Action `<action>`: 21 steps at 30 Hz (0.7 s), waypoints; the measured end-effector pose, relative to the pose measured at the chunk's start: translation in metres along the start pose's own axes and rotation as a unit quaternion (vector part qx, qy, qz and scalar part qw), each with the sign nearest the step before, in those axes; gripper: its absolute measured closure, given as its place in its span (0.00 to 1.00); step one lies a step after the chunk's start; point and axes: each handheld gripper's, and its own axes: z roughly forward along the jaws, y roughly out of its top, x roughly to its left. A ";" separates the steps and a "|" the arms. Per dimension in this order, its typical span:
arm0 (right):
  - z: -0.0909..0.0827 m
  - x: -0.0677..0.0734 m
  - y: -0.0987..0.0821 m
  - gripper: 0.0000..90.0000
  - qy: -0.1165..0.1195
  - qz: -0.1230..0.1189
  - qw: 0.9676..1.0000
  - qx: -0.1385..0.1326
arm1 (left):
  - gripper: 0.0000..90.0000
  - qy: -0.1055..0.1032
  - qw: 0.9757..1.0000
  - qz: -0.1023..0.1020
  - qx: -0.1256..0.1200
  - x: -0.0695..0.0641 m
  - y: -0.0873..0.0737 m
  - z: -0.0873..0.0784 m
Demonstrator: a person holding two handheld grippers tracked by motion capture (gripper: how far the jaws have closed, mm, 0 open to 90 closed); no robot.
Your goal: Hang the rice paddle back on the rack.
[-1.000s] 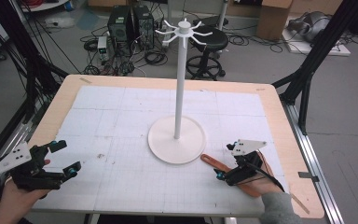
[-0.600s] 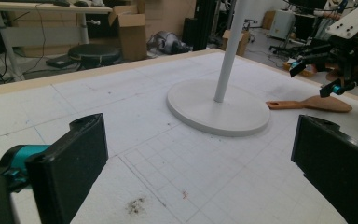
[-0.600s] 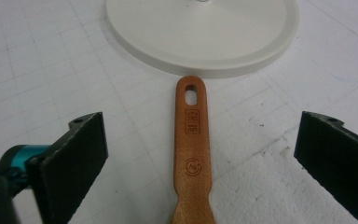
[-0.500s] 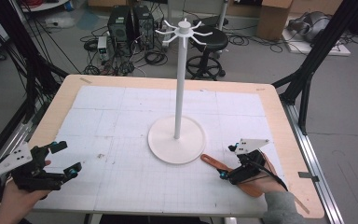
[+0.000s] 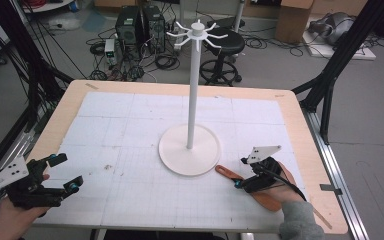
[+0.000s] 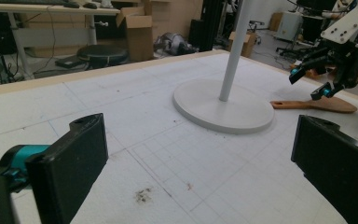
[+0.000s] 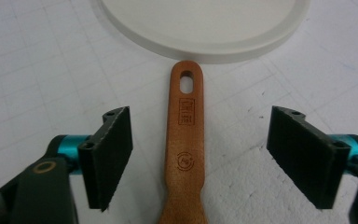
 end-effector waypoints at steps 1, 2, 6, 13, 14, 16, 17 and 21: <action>0.001 -0.001 0.000 0.27 0.003 0.000 1.000 0.003 | 0.05 0.001 1.000 0.000 0.000 0.000 0.000 -0.001; 0.002 -0.001 0.000 0.28 0.005 0.003 1.000 0.008 | 0.05 0.001 1.000 0.001 0.000 0.000 0.000 -0.001; 0.007 -0.002 0.000 0.32 0.007 0.005 1.000 0.025 | 0.05 0.004 1.000 0.000 -0.001 0.000 -0.001 -0.003; 0.009 -0.001 0.002 0.39 0.004 0.004 0.999 0.043 | 0.05 0.005 1.000 -0.003 0.001 0.001 -0.002 -0.004; 0.009 -0.001 0.003 0.40 0.004 0.004 0.999 0.045 | 0.05 0.005 1.000 -0.004 0.003 0.001 -0.003 -0.004; 0.010 -0.001 0.003 0.41 0.008 0.004 0.999 0.045 | 0.05 0.005 1.000 -0.005 0.004 0.001 -0.003 -0.004; 0.011 -0.001 0.003 0.42 0.009 0.006 0.999 0.050 | 0.05 0.005 1.000 -0.005 0.004 0.001 -0.004 -0.004; 0.014 -0.001 0.002 0.44 0.015 0.006 0.998 0.061 | 0.04 0.007 1.000 -0.006 0.003 0.001 -0.004 -0.005</action>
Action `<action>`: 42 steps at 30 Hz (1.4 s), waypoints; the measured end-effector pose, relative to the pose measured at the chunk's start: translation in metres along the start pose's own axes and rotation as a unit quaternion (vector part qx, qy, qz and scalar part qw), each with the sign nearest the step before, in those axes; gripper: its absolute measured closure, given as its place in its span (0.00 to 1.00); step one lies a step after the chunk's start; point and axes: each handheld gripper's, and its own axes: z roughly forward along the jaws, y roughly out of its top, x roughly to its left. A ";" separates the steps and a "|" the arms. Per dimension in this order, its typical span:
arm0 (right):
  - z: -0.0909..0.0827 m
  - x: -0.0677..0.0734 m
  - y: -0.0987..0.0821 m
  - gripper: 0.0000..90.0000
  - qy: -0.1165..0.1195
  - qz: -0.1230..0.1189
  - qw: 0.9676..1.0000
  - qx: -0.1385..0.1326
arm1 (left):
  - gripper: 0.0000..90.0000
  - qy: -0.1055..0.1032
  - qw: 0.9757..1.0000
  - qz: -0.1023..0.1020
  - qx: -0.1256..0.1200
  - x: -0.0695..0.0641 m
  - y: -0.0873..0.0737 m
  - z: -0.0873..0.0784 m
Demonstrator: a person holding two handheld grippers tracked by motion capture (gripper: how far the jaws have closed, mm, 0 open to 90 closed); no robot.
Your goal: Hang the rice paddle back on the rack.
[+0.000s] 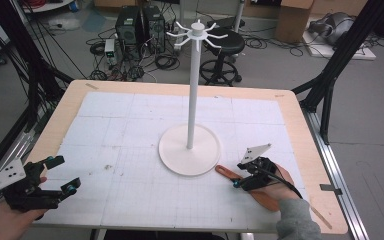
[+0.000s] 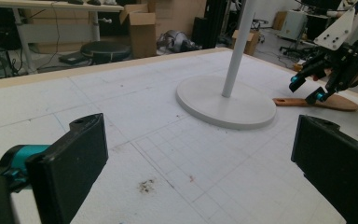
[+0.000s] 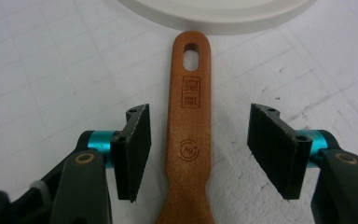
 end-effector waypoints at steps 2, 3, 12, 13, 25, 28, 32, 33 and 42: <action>0.001 0.000 0.000 0.46 0.005 -0.001 1.000 0.005 | 0.05 0.000 1.000 0.000 0.000 0.000 0.000 -0.001; 0.001 0.000 0.000 0.47 0.006 -0.001 1.000 0.006 | 0.05 0.001 1.000 0.000 0.000 0.000 0.000 -0.001; 0.002 0.001 0.000 0.56 0.015 0.006 0.999 0.032 | 0.05 0.000 1.000 -0.001 0.000 0.000 -0.001 -0.001; 0.002 0.001 0.000 0.56 0.017 0.006 0.999 0.034 | 0.04 0.001 1.000 -0.001 0.000 0.001 0.000 -0.001; 0.003 0.002 0.000 0.67 0.017 0.001 0.999 0.048 | 0.05 0.003 1.000 -0.004 -0.001 0.002 -0.002 -0.002; 0.002 0.003 0.002 0.71 0.015 0.001 0.998 0.058 | 0.05 0.003 1.000 -0.004 0.000 0.002 -0.002 -0.002; 0.002 0.005 0.004 0.72 0.010 -0.002 0.998 0.067 | 0.05 0.003 1.000 -0.003 0.002 0.002 -0.003 -0.002; 0.003 0.005 0.004 0.72 0.010 -0.004 0.998 0.067 | 0.05 0.003 1.000 -0.003 0.003 0.002 -0.003 -0.002; -0.005 0.002 0.003 0.72 0.010 -0.002 0.999 0.031 | 0.05 0.004 1.000 -0.003 0.001 0.003 -0.002 -0.002</action>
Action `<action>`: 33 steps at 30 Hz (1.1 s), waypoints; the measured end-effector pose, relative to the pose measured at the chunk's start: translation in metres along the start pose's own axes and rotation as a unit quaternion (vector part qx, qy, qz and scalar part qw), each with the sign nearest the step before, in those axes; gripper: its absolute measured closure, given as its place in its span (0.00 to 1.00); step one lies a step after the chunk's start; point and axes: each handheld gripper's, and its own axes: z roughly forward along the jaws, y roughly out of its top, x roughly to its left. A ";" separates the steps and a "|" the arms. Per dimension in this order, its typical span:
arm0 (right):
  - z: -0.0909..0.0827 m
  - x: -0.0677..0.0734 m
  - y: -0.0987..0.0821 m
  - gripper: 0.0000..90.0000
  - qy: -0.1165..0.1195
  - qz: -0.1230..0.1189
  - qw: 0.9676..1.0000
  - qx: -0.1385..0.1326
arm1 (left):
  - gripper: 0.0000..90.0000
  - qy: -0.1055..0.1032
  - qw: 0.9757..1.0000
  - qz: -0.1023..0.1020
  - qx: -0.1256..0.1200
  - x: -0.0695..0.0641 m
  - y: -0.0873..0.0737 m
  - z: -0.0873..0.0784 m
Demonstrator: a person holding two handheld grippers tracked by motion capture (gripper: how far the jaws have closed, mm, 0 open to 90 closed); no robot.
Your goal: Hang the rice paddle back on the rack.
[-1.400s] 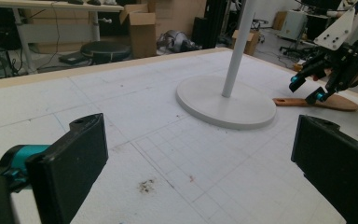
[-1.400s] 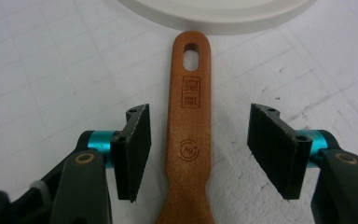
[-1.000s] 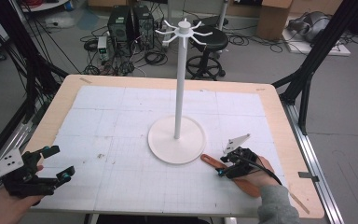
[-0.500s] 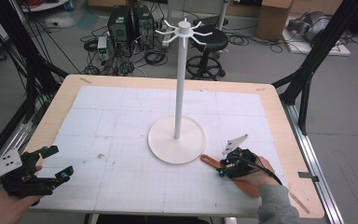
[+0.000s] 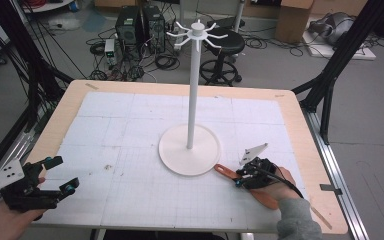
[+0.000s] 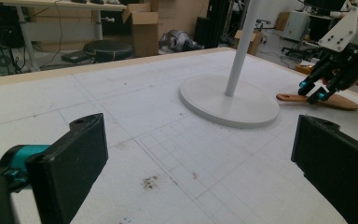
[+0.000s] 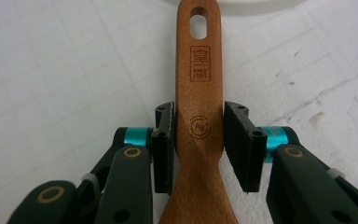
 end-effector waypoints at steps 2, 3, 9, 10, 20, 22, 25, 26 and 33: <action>-0.005 0.000 0.000 0.72 -0.003 0.002 1.000 -0.014 | 0.04 -0.001 1.000 0.000 -0.001 0.000 0.000 0.000; -0.007 0.000 0.000 0.72 -0.004 0.005 1.000 -0.021 | 0.05 -0.001 1.000 0.001 0.000 0.000 0.000 0.000; -0.019 0.002 0.002 0.72 -0.020 0.003 0.998 -0.052 | 0.05 -0.003 1.000 0.002 0.000 0.000 0.001 0.002; -0.021 0.002 0.002 0.72 -0.024 0.002 0.998 -0.059 | 0.05 -0.003 1.000 0.002 0.000 0.000 0.001 0.002; -0.036 0.005 0.004 0.72 -0.046 -0.003 0.994 -0.096 | 0.04 -0.005 1.000 0.002 0.000 0.000 0.002 0.004; -0.039 0.005 0.004 0.73 -0.046 -0.004 0.993 -0.105 | 0.04 -0.005 1.000 0.002 0.000 0.000 0.001 0.004; -0.042 0.006 0.005 0.73 -0.044 0.001 0.993 -0.109 | 0.05 -0.006 1.000 0.001 -0.001 0.000 0.001 0.005; -0.042 0.006 0.005 0.73 -0.046 0.003 0.993 -0.112 | 0.05 -0.006 1.000 0.000 -0.002 0.000 0.001 0.005; -0.050 0.006 0.003 0.73 -0.052 0.003 0.989 -0.138 | 0.05 -0.007 1.000 0.000 -0.002 0.000 0.001 0.005</action>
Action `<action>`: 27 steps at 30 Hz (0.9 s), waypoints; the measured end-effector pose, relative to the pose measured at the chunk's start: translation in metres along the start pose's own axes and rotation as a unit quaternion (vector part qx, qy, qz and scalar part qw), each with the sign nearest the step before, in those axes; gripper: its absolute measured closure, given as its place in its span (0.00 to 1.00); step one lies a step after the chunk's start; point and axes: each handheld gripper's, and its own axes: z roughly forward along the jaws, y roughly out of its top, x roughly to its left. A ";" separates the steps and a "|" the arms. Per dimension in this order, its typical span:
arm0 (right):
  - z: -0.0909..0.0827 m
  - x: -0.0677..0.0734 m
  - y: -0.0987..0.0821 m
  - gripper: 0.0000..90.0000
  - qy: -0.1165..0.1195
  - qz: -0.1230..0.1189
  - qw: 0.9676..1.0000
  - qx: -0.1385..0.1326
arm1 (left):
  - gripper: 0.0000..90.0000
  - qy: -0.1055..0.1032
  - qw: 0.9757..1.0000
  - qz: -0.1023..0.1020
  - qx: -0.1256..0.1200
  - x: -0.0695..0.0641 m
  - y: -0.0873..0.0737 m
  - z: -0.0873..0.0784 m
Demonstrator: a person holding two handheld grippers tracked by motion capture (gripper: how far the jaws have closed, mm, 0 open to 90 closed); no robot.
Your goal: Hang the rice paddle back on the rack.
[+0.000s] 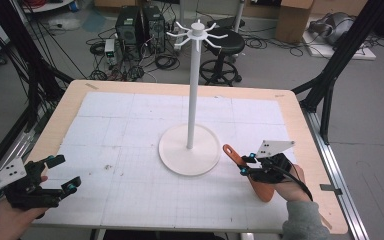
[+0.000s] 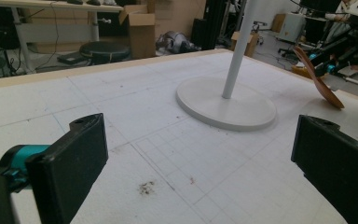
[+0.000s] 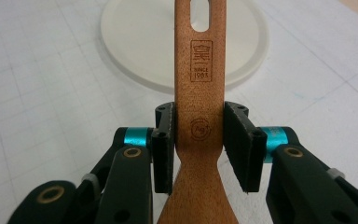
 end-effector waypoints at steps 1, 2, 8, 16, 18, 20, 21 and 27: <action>-0.001 0.000 0.000 0.73 0.001 0.000 1.000 -0.004 | 0.05 0.000 1.000 0.000 0.000 0.000 0.000 0.000; -0.002 0.000 0.001 0.73 0.002 0.001 1.000 -0.008 | 0.04 0.000 1.000 0.000 0.000 0.000 0.000 0.000; -0.010 -0.002 0.000 0.73 -0.006 0.006 0.999 -0.031 | 0.05 0.000 1.000 0.000 0.000 0.000 0.000 0.000; -0.021 -0.004 -0.001 0.73 -0.016 0.015 0.997 -0.070 | 0.05 0.000 1.000 0.000 0.002 0.000 -0.001 0.001; -0.023 -0.005 0.000 0.73 -0.017 0.018 0.997 -0.077 | 0.05 0.000 1.000 0.000 0.002 0.000 -0.001 0.001; -0.025 -0.006 0.000 0.73 -0.018 0.018 0.996 -0.086 | 0.05 0.000 1.000 0.000 0.002 0.000 -0.001 0.001; -0.026 -0.005 0.000 0.73 -0.018 0.020 0.996 -0.090 | 0.05 0.000 1.000 0.001 0.001 0.000 0.000 0.001; -0.032 -0.006 -0.001 0.73 -0.018 0.025 0.993 -0.110 | 0.05 0.000 1.000 -0.001 0.001 0.000 0.000 0.001</action>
